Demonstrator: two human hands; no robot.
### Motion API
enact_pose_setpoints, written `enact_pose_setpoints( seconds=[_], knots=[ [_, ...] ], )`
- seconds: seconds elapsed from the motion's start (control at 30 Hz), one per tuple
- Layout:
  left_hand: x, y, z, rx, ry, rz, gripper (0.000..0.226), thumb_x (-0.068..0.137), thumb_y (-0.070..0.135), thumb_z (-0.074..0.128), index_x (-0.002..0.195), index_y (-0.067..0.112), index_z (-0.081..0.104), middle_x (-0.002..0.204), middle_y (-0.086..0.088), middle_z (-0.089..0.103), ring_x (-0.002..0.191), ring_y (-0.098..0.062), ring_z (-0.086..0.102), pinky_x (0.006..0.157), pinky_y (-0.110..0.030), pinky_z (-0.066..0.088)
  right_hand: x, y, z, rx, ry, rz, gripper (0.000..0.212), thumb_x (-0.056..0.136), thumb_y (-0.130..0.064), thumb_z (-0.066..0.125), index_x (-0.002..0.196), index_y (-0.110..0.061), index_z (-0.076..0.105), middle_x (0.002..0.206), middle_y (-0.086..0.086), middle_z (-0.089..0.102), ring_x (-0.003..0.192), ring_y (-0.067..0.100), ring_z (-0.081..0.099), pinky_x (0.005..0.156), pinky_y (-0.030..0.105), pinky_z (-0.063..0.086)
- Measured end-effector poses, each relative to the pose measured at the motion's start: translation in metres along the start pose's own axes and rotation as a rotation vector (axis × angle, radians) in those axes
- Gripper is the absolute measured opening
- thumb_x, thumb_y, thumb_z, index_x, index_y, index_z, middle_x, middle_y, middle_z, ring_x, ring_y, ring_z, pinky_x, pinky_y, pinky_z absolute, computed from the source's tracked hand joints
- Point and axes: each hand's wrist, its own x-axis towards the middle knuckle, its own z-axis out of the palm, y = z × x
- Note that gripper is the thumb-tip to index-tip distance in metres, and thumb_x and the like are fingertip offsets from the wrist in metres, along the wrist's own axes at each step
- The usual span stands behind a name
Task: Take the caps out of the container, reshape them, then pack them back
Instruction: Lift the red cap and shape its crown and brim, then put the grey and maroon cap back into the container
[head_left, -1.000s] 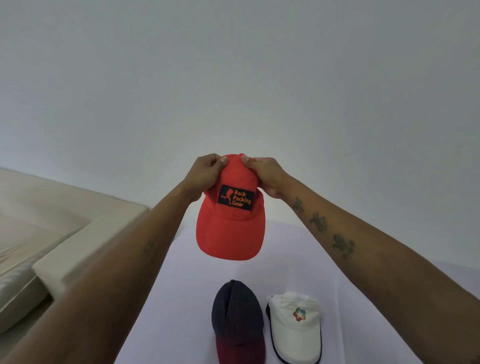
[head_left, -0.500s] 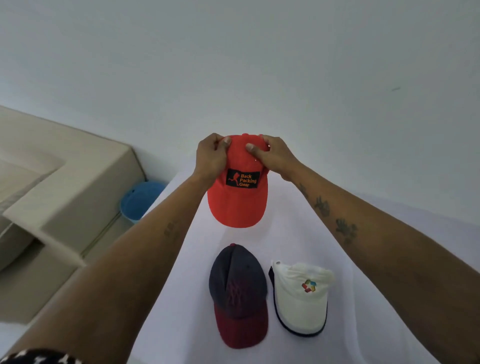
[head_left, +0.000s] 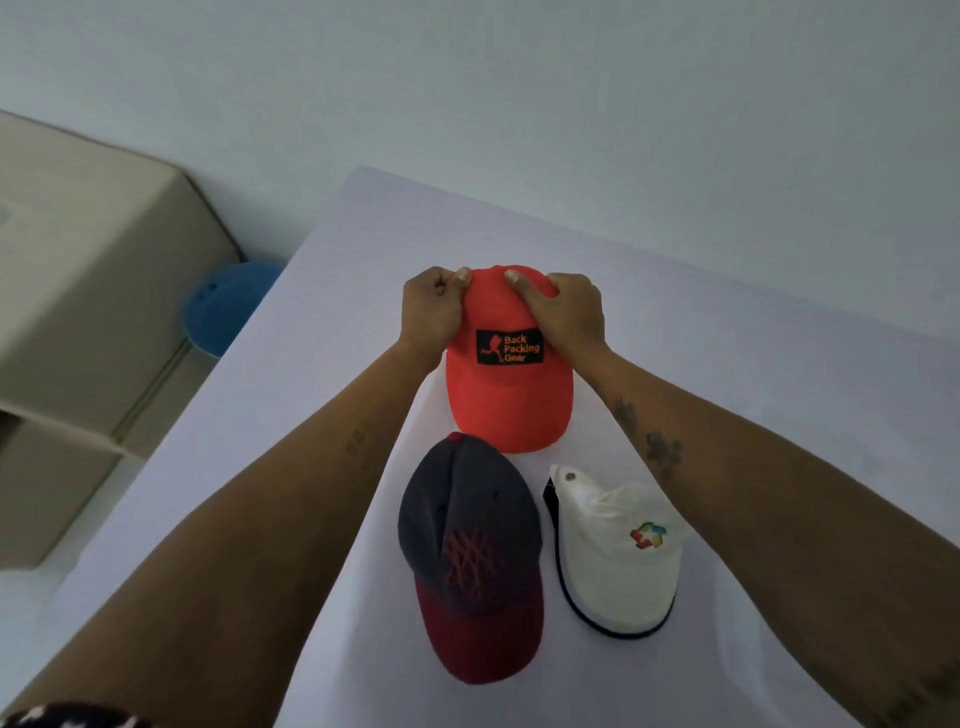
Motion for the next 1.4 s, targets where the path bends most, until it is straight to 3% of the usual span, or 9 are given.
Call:
enact_pose_setpoints(
  seconds=[0.23, 0.43, 0.57, 0.77, 0.9, 1.0, 1.17, 1.3, 1.4],
  knots=[
    [-0.004, -0.003, 0.005, 0.008, 0.015, 0.030, 0.034, 0.101, 0.028, 0.039, 0.072, 0.013, 0.049, 0.066, 0.006, 0.045, 0.061, -0.006, 0.041, 0.058, -0.019, 0.037, -0.001, 0.006, 0.011, 0.090, -0.036, 0.041, 0.059, 0.090, -0.058, 0.047, 0.053, -0.017, 0.031, 0.050, -0.004, 0.035, 0.049, 0.012, 0.034, 0.052, 0.029, 0.030],
    [-0.016, -0.019, 0.014, 0.031, 0.025, 0.026, 0.031, 0.104, 0.026, 0.028, 0.102, 0.007, 0.053, 0.081, 0.009, 0.047, 0.072, -0.003, 0.043, 0.064, -0.016, 0.037, -0.015, 0.018, 0.008, 0.194, 0.015, 0.132, 0.052, 0.101, -0.047, 0.025, 0.058, -0.017, 0.027, 0.057, -0.002, 0.039, 0.057, 0.013, 0.037, 0.057, 0.029, 0.032],
    [-0.028, -0.028, 0.020, 0.028, 0.034, 0.007, 0.034, 0.104, 0.024, 0.026, 0.110, 0.004, 0.052, 0.095, 0.002, 0.050, 0.079, -0.006, 0.046, 0.065, -0.014, 0.037, -0.027, 0.040, 0.001, 0.202, 0.039, 0.166, 0.045, 0.101, -0.044, 0.026, 0.063, -0.022, 0.034, 0.066, -0.006, 0.043, 0.062, 0.008, 0.040, 0.062, 0.027, 0.035],
    [-0.020, -0.030, 0.009, 0.005, 0.082, -0.011, 0.035, 0.104, 0.024, 0.026, 0.114, 0.003, 0.052, 0.104, -0.002, 0.054, 0.093, -0.012, 0.050, 0.079, -0.021, 0.040, -0.018, 0.035, 0.004, 0.216, 0.046, 0.148, 0.052, 0.100, -0.044, 0.028, 0.090, 0.000, 0.055, 0.087, 0.008, 0.059, 0.081, 0.021, 0.053, 0.079, 0.038, 0.045],
    [-0.018, -0.040, 0.002, -0.027, 0.141, -0.081, 0.039, 0.103, 0.027, 0.026, 0.122, 0.003, 0.050, 0.112, -0.004, 0.056, 0.102, -0.014, 0.051, 0.089, -0.027, 0.041, -0.018, 0.035, 0.003, 0.193, 0.022, 0.142, 0.051, 0.100, -0.041, 0.028, 0.097, 0.003, 0.054, 0.097, 0.014, 0.060, 0.090, 0.025, 0.056, 0.079, 0.034, 0.043],
    [-0.025, -0.041, -0.002, -0.038, 0.155, -0.100, 0.040, 0.104, 0.028, 0.026, 0.122, 0.003, 0.051, 0.113, -0.004, 0.057, 0.102, -0.015, 0.051, 0.087, -0.026, 0.039, -0.021, 0.035, -0.006, 0.179, 0.008, 0.143, 0.042, 0.101, -0.039, 0.029, 0.085, -0.003, 0.046, 0.086, 0.009, 0.050, 0.078, 0.019, 0.046, 0.073, 0.033, 0.039],
    [-0.063, -0.010, -0.008, -0.080, 0.154, -0.035, 0.039, 0.104, 0.028, 0.026, 0.117, 0.003, 0.053, 0.109, -0.004, 0.057, 0.101, -0.015, 0.053, 0.086, -0.027, 0.039, -0.046, 0.025, -0.045, 0.196, 0.010, 0.152, 0.035, 0.100, -0.043, 0.031, 0.096, -0.012, 0.049, 0.099, 0.003, 0.056, 0.091, 0.017, 0.053, 0.077, 0.028, 0.037],
    [-0.100, 0.009, -0.004, -0.113, 0.136, 0.021, 0.034, 0.103, 0.026, 0.027, 0.090, 0.013, 0.056, 0.098, -0.006, 0.059, 0.090, -0.018, 0.055, 0.082, -0.028, 0.044, -0.078, 0.021, -0.076, 0.203, 0.018, 0.164, 0.035, 0.100, -0.042, 0.031, 0.099, -0.013, 0.049, 0.100, 0.003, 0.057, 0.092, 0.018, 0.054, 0.077, 0.028, 0.036],
    [-0.132, 0.016, 0.006, -0.153, 0.082, 0.027, 0.037, 0.103, 0.027, 0.029, 0.090, 0.009, 0.059, 0.091, -0.007, 0.062, 0.083, -0.017, 0.056, 0.073, -0.021, 0.045, -0.106, 0.023, -0.096, 0.211, 0.019, 0.173, 0.036, 0.100, -0.040, 0.031, 0.103, -0.009, 0.051, 0.101, 0.005, 0.058, 0.093, 0.019, 0.054, 0.077, 0.028, 0.036]
  ],
)
